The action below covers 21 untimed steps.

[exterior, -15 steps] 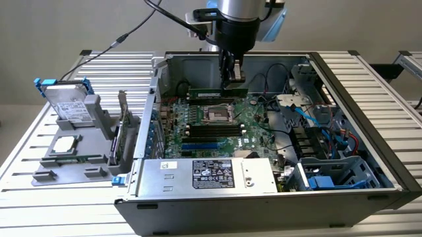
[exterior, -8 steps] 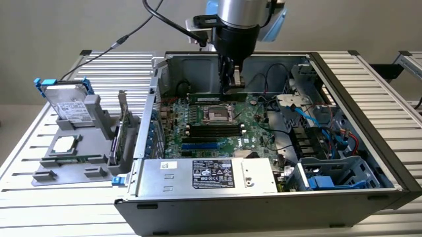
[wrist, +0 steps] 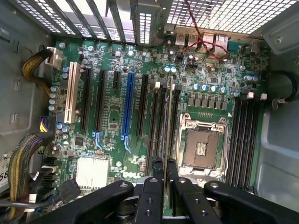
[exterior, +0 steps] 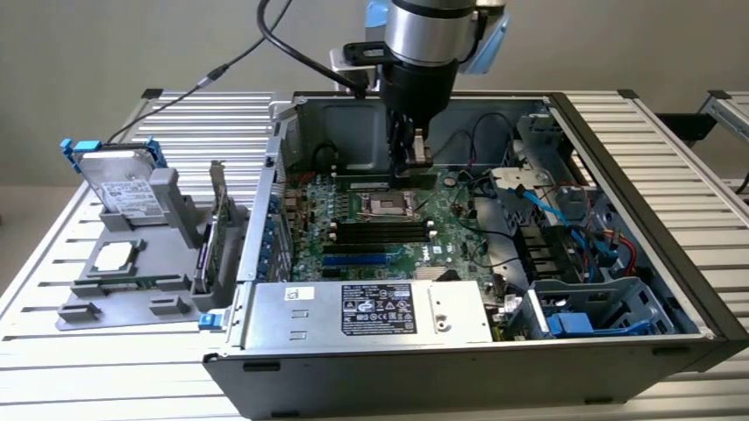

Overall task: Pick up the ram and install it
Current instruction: 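Insert the ram into the slot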

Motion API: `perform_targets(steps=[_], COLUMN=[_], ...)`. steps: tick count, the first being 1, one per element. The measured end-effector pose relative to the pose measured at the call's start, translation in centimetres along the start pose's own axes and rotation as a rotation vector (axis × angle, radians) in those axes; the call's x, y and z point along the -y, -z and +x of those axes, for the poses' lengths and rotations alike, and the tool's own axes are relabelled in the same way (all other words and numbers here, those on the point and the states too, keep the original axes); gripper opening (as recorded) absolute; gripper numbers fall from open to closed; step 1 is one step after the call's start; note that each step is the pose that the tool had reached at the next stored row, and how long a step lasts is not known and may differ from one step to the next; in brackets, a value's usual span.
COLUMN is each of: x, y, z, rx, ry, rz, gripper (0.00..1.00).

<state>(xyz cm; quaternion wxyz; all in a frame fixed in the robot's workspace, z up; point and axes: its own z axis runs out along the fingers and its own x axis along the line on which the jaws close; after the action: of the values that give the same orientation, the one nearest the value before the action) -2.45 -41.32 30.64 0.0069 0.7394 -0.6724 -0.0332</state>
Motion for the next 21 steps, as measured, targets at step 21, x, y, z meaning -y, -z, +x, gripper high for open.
perform_targets(steps=[21], x=[0.19], y=[-3.70], z=[0.1], rx=[-0.0153], ry=[-0.032], rz=[-0.0003], gripper=[0.14])
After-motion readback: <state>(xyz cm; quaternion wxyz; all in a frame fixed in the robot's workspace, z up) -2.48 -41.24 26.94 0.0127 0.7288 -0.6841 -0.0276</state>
